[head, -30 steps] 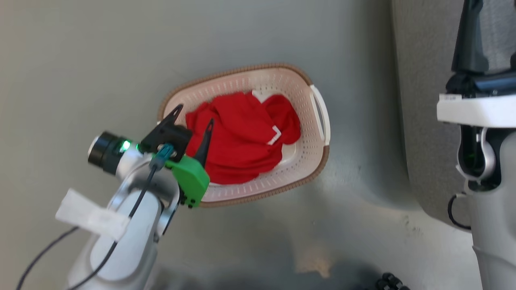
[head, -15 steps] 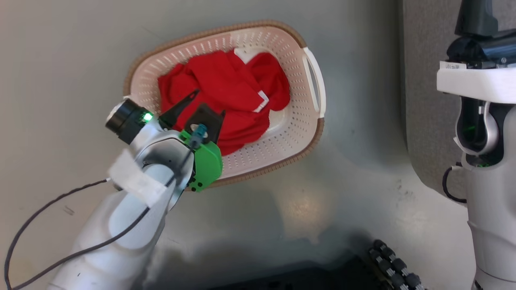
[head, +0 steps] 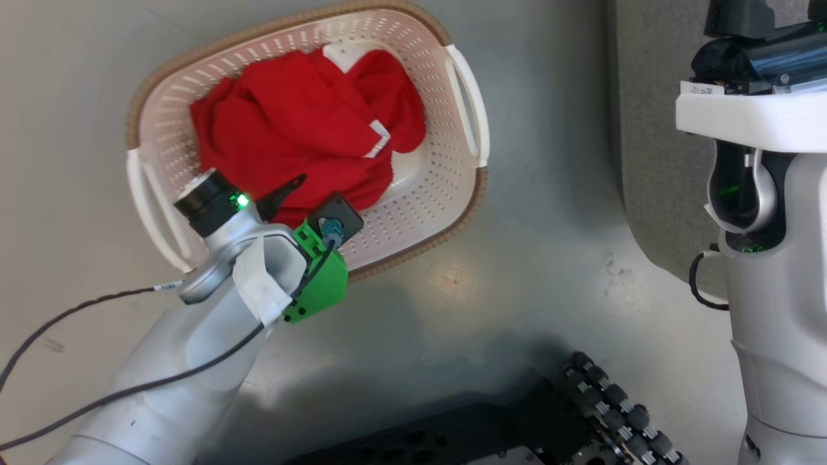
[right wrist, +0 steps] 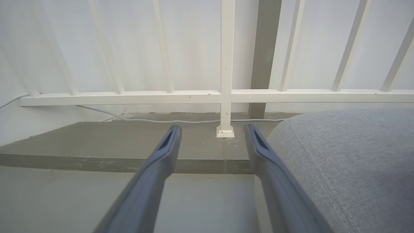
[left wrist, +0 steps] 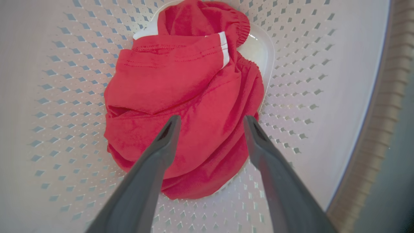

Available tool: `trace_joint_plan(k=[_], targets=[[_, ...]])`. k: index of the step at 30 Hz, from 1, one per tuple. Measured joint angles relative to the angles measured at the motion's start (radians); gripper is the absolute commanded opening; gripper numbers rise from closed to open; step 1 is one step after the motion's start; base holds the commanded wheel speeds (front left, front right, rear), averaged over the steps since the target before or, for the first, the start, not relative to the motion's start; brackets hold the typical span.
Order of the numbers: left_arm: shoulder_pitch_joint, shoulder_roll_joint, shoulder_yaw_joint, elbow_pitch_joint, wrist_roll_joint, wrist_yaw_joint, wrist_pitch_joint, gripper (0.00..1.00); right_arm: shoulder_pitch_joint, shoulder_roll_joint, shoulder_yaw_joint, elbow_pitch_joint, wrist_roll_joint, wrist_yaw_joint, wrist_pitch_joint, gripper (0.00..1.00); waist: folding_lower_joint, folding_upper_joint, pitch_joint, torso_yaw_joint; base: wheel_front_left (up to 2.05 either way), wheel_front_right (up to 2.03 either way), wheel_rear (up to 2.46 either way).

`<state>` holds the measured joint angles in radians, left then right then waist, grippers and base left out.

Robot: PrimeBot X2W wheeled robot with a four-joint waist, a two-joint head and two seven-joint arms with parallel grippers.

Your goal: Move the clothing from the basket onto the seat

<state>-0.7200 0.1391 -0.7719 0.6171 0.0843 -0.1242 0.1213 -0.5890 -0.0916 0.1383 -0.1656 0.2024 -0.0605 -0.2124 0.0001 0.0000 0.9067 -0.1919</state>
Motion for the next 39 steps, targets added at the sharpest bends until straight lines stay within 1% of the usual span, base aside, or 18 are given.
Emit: trace_joint_plan(k=[7, 19, 25, 36, 37, 38, 39], targets=[[-0.034, 0.005, -0.005, 0.082, -0.001, 0.0, -0.014, 1.0, -0.018, 0.013, 0.02, 0.016, 0.002, 0.0, -0.014, 1.0, 0.0, 0.0, 0.035, -0.044, 0.0, 0.0, 0.0], [-0.099, 0.014, -0.053, 0.202, 0.002, 0.0, -0.036, 1.0, -0.028, 0.025, 0.043, 0.034, 0.019, -0.002, -0.026, 1.0, -0.0001, 0.0, 0.078, -0.109, 0.0, 0.0, 0.0], [-0.113, 0.018, -0.077, 0.263, 0.009, 0.0, -0.044, 1.0, -0.028, 0.026, 0.046, 0.04, 0.018, -0.003, -0.03, 1.0, -0.0001, 0.0, 0.081, -0.12, 0.0, 0.0, 0.0], [-0.162, 0.015, -0.072, 0.347, 0.009, 0.0, -0.062, 1.0, -0.027, 0.029, 0.05, 0.044, 0.018, -0.012, -0.034, 1.0, 0.0, 0.0, 0.083, -0.127, 0.0, 0.0, 0.0], [-0.163, 0.014, -0.073, 0.354, 0.009, 0.0, -0.062, 0.85, -0.027, 0.029, 0.051, 0.044, 0.018, -0.012, -0.034, 1.0, 0.0, 0.0, 0.083, -0.127, 0.0, 0.0, 0.0], [-0.163, 0.012, -0.074, 0.363, 0.009, 0.0, -0.062, 0.64, -0.027, 0.029, 0.053, 0.045, 0.018, -0.012, -0.034, 1.0, -0.0001, 0.0, 0.083, -0.128, 0.0, 0.0, 0.0], [-0.164, 0.009, -0.076, 0.374, 0.009, 0.0, -0.062, 0.49, -0.027, 0.029, 0.054, 0.045, 0.018, -0.012, -0.034, 1.0, -0.0001, 0.0, 0.083, -0.129, 0.0, 0.0, 0.0]])
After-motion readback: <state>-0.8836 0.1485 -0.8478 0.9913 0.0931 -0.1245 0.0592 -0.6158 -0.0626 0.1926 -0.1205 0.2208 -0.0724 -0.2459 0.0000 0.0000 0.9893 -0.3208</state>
